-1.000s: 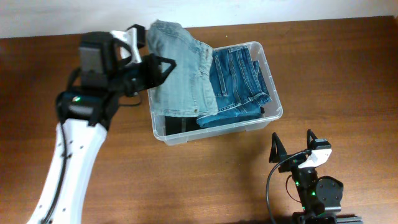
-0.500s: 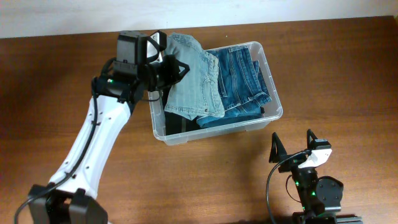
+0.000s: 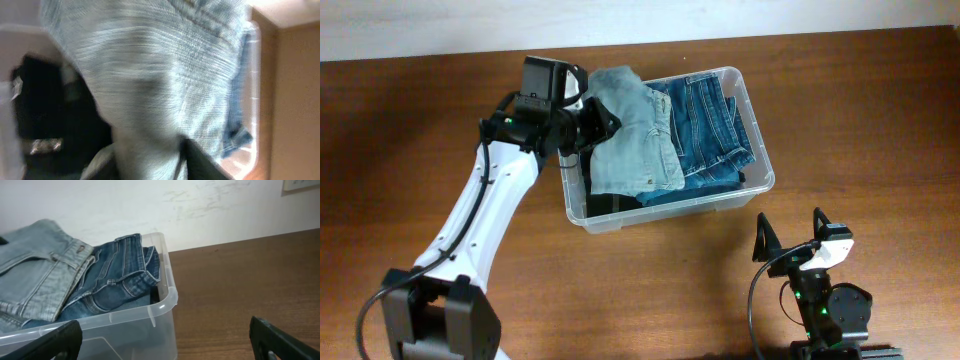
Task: Pack container
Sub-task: 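Lower the light jeans into the bin's left side beside the dark jeans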
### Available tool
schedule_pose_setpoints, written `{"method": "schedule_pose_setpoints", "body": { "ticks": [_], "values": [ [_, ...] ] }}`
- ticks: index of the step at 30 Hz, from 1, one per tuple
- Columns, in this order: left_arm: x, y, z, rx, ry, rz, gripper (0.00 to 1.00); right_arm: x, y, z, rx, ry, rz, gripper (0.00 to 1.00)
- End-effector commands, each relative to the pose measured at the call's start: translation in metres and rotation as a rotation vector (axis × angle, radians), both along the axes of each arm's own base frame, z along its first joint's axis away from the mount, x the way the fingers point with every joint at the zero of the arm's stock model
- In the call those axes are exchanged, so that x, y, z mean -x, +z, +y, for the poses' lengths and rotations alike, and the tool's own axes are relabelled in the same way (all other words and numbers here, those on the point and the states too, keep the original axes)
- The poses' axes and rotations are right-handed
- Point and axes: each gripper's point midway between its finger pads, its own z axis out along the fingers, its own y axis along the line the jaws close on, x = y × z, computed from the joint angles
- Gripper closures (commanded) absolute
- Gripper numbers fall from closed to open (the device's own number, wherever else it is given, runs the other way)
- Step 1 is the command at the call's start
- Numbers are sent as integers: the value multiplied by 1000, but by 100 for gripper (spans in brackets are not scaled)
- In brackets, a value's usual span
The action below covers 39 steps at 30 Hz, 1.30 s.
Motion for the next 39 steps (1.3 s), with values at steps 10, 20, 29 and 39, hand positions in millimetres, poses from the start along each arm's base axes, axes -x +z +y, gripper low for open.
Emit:
{"method": "schedule_pose_setpoints", "body": {
  "ticks": [10, 20, 29, 39],
  "values": [
    [1, -46, 45, -325, 77, 50, 37, 0, -3, -3, 10, -14, 2, 2],
    [-14, 22, 63, -483, 23, -87, 28, 0, -3, -3, 10, -14, 2, 2],
    [7, 38, 38, -485, -52, -68, 80, 0, -3, -3, 10, -14, 2, 2],
    [42, -14, 26, -570, -159, 148, 100, 0, -3, -3, 10, -14, 2, 2]
  ]
}}
